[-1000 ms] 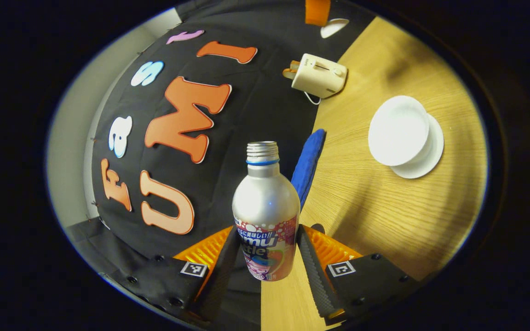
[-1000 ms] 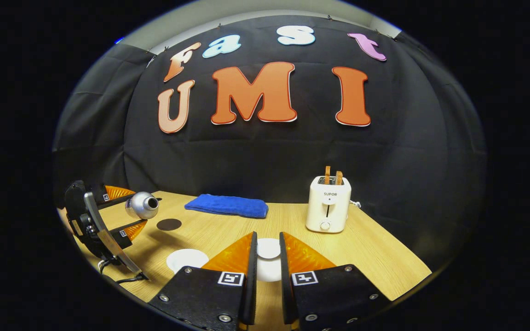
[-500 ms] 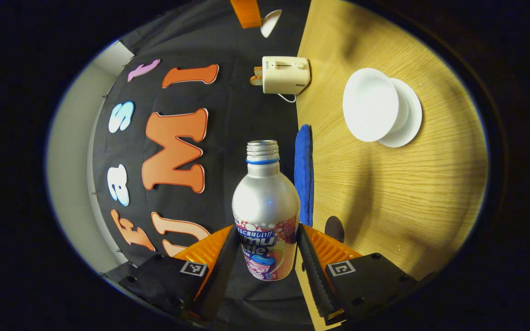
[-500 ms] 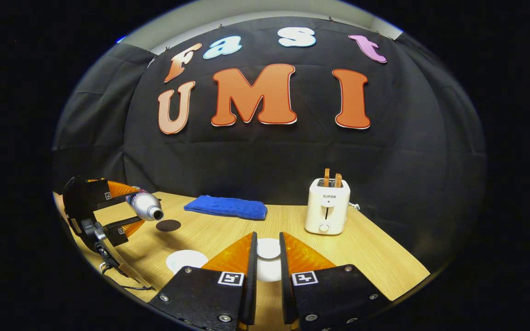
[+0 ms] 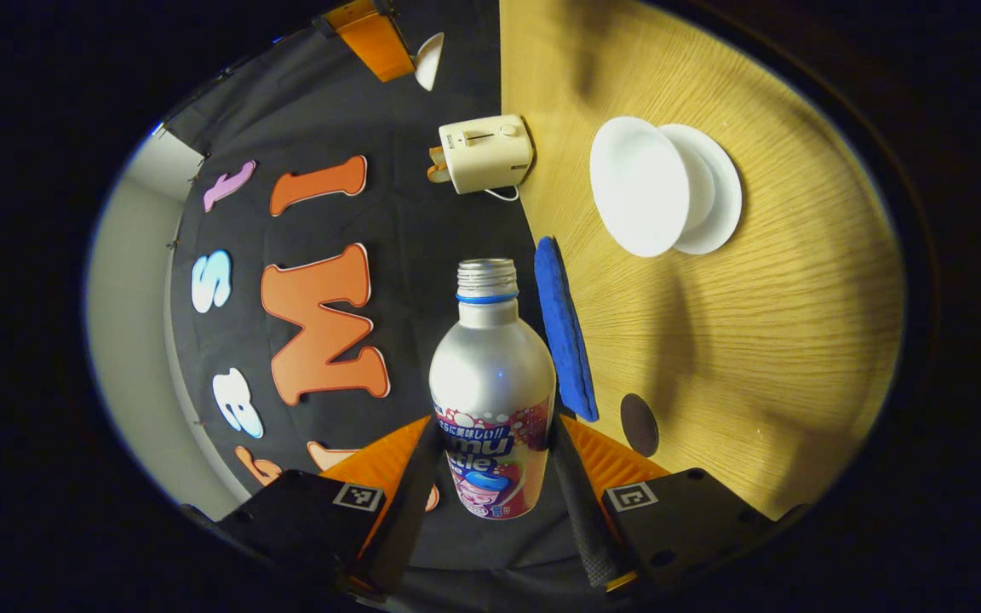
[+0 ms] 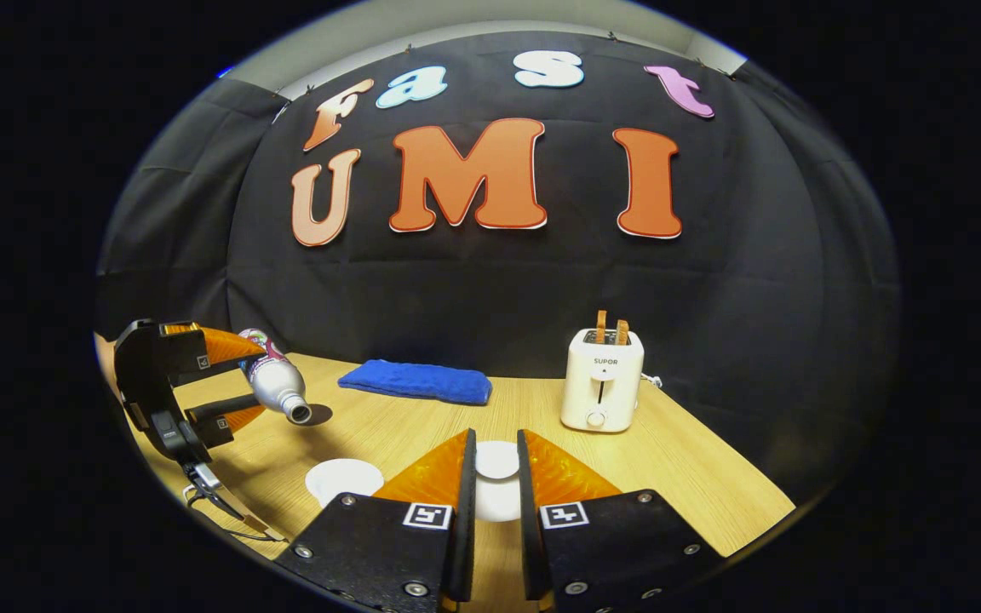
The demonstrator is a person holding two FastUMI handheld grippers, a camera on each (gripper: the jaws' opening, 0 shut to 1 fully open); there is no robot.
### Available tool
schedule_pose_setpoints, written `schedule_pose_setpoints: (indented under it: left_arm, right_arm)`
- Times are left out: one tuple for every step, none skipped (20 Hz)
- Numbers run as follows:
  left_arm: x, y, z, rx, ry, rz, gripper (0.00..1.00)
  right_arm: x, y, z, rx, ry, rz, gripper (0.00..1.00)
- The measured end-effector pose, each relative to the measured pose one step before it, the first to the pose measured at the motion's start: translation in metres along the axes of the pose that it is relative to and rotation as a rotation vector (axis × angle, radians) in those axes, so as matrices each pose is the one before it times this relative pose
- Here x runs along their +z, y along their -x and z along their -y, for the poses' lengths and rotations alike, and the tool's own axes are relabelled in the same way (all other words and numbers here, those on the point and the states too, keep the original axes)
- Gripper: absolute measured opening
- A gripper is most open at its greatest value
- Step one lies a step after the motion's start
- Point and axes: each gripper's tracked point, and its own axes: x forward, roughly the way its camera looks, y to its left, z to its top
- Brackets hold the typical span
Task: Open the teacup lid with one hand, grasp the water bottle and pour water into the teacup with the other hand; after pouring, place the water bottle on the coaster and then close the teacup lid.
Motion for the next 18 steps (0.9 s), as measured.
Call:
schedule_pose_setpoints:
  left_arm:
    - [0.00135,0.00102,-0.00133,0.00614,-0.01743,0.00456,0.8]
    - [0.00113,0.00027,-0.00124,0.00366,-0.01643,0.00257,0.77]
    - [0.00037,0.00033,-0.00177,0.01288,-0.02359,-0.00177,0.77]
    - [0.00023,0.00179,-0.00056,0.00432,-0.01533,0.00306,0.77]
    - [0.00023,-0.0009,-0.00018,0.00471,-0.00999,0.00114,0.8]
    - [-0.00005,0.00055,-0.00205,0.00223,-0.01531,0.00133,0.77]
    - [0.00086,0.00019,-0.00207,0.00769,-0.01174,0.00544,0.77]
    - [0.00021,-0.00055,-0.00108,0.00228,-0.00744,0.00498,0.8]
    - [0.00203,-0.00252,-0.00069,0.0039,-0.00533,0.00301,0.83]
    - [0.00101,-0.001,-0.00143,0.00209,-0.0055,0.00411,0.8]
    - [0.00119,-0.00002,-0.0004,0.00303,-0.00751,0.00255,0.8]
    - [-0.00048,0.00025,-0.00062,0.00103,-0.0063,0.00141,0.8]
    - [-0.00023,-0.00037,0.00002,0.00167,-0.00764,0.0028,0.8]
    - [-0.00082,-0.00044,-0.00116,0.00191,-0.00826,-0.00015,0.8]
    - [-0.00005,-0.00067,-0.00121,-0.00018,-0.00705,0.0032,0.8]
    - [-0.0009,-0.00036,-0.00112,0.00271,-0.01158,-0.00105,0.8]
    - [0.00045,-0.0006,-0.00019,-0.00019,-0.01367,-0.00029,0.77]
    - [-0.00104,0.00042,0.00001,-0.00024,-0.01104,0.00187,0.77]
  right_arm:
    - [-0.00013,0.00058,-0.00018,0.00047,0.00059,0.0015,0.24]
    - [0.00172,0.00065,-0.00029,0.00074,-0.00232,0.00584,0.24]
    - [-0.00055,0.00108,-0.0012,0.00194,-0.00403,-0.00093,0.23]
    - [0.0004,0.00033,-0.00182,0.00252,-0.00378,0.00215,0.23]
    - [-0.00045,-0.0004,-0.00089,0.00096,0.00081,-0.0012,0.23]
    - [-0.00012,0.00055,-0.00078,0.00126,0.00615,0.00127,0.23]
    - [0.00034,0.00039,0.00052,-0.00355,0.00666,0.00322,0.23]
    - [-0.00028,0.00009,0.00004,0.00002,0.00527,-0.00052,0.24]
    - [-0.00041,0.0009,0.00074,-0.00126,0.0004,0.00082,0.23]
    - [-0.00049,0.00009,-0.00054,0.00106,-0.00146,-0.00275,0.23]
    - [-0.00087,0.00024,-0.00061,0.00011,0.00025,-0.00017,0.23]
    - [0.00019,-0.00012,0.00062,-0.00353,0.0019,-0.00111,0.23]
    - [-0.00051,-0.00019,0.00084,-0.00131,0.00339,0.00002,0.23]
    - [0.00131,0.00035,0.00095,-0.00331,0.00194,0.00222,0.24]
    - [-0.00079,0.00013,-0.00058,0.00223,0.00015,-0.00066,0.24]
    - [0.00107,0.00008,0.00001,-0.00102,-0.00427,0.00311,0.24]
    - [0.00055,-0.00072,0.00009,0.00199,-0.00449,-0.00162,0.23]
    - [0.00061,-0.00021,-0.00022,0.00113,-0.00331,0.00287,0.24]
